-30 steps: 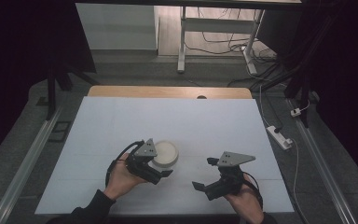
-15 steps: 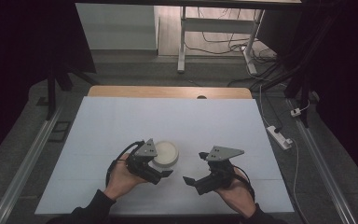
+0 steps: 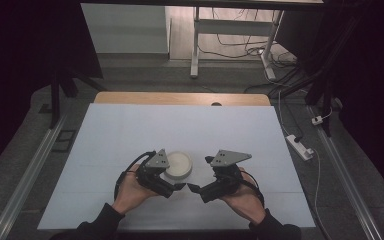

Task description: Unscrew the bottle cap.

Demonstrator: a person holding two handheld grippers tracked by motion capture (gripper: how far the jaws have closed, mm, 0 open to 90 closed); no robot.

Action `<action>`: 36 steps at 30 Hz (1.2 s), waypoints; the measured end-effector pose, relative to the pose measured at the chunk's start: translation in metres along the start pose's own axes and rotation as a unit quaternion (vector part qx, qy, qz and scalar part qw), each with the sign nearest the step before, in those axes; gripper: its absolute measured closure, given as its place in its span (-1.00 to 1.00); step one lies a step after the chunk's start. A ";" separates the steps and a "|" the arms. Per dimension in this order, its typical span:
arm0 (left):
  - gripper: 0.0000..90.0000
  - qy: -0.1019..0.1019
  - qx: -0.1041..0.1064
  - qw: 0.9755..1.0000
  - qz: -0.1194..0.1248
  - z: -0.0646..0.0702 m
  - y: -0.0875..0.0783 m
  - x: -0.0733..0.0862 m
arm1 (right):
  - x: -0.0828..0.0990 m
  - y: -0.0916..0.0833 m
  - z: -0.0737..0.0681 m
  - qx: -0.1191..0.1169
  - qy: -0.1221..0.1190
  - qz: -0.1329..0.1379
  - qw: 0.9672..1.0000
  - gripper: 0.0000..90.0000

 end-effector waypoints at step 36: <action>-0.83 0.012 0.019 1.000 -0.011 0.005 0.006 -0.003 | -0.023 0.054 -0.016 -0.027 -0.005 0.013 1.000 -0.84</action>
Point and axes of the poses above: each handheld gripper's, and its own axes: y roughly forward along the jaws, x roughly out of its underside, z roughly to its right, the point moved 5 cm from there along y, roughly forward along the jaws, and after that the axes turned 9 degrees about x, right-handed, at the moved point
